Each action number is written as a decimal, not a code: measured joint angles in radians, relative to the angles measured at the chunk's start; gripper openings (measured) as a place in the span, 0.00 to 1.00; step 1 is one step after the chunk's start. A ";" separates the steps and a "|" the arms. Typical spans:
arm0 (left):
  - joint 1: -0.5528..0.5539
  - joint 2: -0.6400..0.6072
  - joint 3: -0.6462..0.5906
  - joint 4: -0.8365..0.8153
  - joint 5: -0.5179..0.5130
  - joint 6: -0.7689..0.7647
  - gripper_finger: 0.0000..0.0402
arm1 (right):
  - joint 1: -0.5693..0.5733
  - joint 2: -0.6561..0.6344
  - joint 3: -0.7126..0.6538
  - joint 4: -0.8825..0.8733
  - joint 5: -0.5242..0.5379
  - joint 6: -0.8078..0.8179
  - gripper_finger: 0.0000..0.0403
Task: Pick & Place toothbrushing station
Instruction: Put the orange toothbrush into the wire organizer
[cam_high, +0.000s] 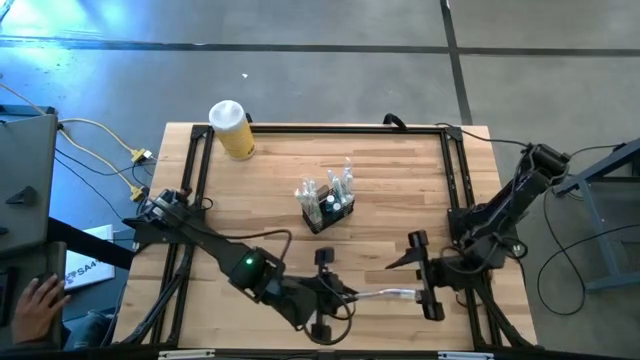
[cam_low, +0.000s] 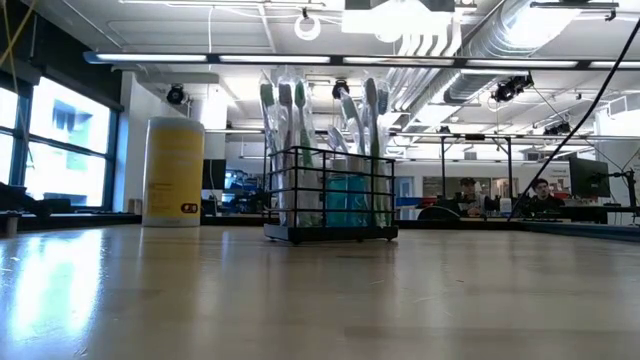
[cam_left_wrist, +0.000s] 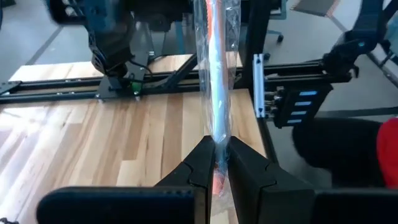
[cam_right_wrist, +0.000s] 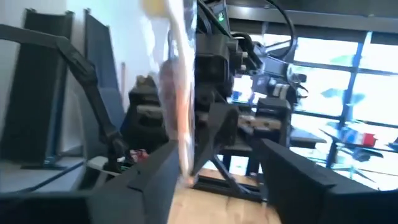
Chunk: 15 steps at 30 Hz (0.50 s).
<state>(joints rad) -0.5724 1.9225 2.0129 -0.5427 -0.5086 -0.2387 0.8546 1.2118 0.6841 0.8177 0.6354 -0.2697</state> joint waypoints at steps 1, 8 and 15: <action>-0.007 -0.007 0.000 -0.005 -0.001 -0.002 0.08 | 0.017 0.000 0.007 0.001 0.025 -0.022 0.57; -0.009 -0.016 0.000 -0.011 -0.023 0.005 0.08 | 0.026 0.000 0.058 0.034 0.032 -0.103 0.67; 0.004 -0.016 0.000 -0.027 -0.027 0.036 0.08 | -0.061 0.000 0.070 0.055 -0.104 -0.091 0.64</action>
<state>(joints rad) -0.5686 1.9064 2.0129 -0.5699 -0.5357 -0.2028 0.7938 1.2121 0.7544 0.8731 0.5314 -0.3605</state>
